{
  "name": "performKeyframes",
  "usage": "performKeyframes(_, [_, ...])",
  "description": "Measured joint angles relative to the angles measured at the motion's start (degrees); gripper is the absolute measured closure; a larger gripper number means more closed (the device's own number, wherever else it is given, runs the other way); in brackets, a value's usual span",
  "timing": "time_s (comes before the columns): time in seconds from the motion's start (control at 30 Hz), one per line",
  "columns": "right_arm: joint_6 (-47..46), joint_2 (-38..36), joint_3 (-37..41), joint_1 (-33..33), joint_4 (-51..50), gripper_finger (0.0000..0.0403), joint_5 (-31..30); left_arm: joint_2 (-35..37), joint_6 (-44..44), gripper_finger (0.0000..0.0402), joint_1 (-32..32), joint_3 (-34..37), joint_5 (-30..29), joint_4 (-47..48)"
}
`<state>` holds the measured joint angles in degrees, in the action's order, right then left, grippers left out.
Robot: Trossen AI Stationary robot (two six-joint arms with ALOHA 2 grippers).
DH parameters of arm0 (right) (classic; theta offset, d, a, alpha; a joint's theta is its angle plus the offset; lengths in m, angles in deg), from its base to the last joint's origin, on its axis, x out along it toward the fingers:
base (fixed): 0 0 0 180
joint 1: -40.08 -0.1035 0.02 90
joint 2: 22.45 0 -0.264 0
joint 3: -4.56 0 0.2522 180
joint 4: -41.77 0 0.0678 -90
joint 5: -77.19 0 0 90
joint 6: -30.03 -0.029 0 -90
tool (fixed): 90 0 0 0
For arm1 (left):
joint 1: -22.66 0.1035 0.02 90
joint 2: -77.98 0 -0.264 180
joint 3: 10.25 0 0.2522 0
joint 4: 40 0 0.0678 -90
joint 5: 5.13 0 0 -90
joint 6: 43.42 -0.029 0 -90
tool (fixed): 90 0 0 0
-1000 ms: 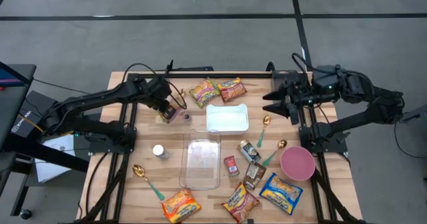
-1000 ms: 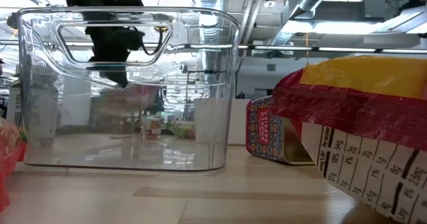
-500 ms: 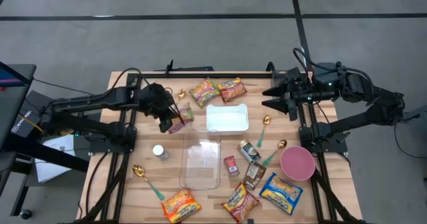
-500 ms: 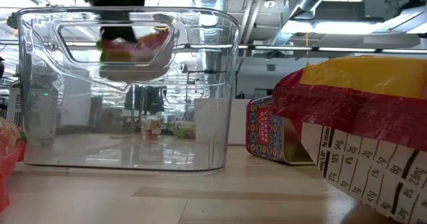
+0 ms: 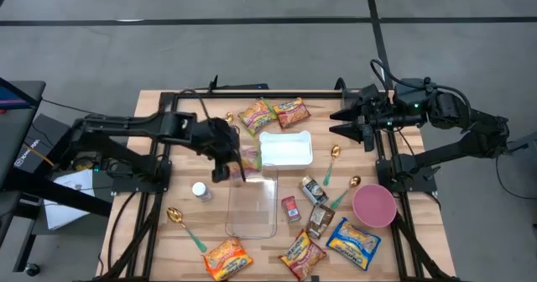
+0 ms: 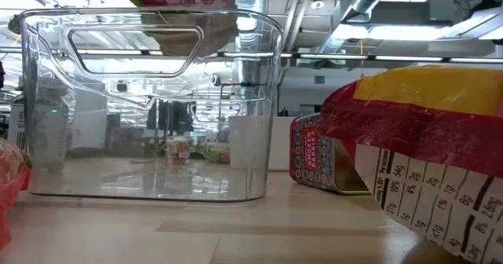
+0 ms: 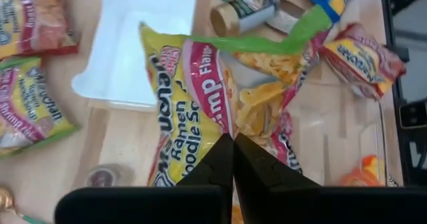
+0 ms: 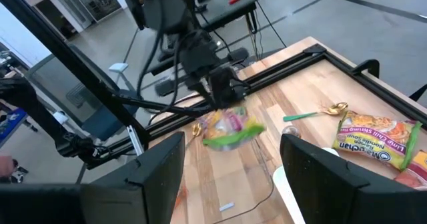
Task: Pick & Place Food Item
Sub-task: Put the green noodle pack into the transparent bin
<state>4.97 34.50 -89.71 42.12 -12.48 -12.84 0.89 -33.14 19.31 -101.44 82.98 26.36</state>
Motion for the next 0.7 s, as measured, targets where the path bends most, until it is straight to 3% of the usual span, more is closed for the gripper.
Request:
performKeyframes(0.23, [0.0, 0.0, 0.0, 0.0, 0.0, 0.0162, 0.0, -4.9, 0.5, 0.0401, -5.3, -2.2, -0.7, 0.1])
performKeyframes(0.43, [0.1, 0.0, 0.0, 0.0, 0.0, 0.0162, 0.2, -8.2, 5.0, 0.0401, -9.1, -2.2, -5.4, -3.0])
performKeyframes(0.7, [2.4, 0.0, 0.0, 0.0, -0.2, 0.0162, 3.2, -13.3, 8.7, 0.0401, -10.6, -2.2, -5.8, -5.0])
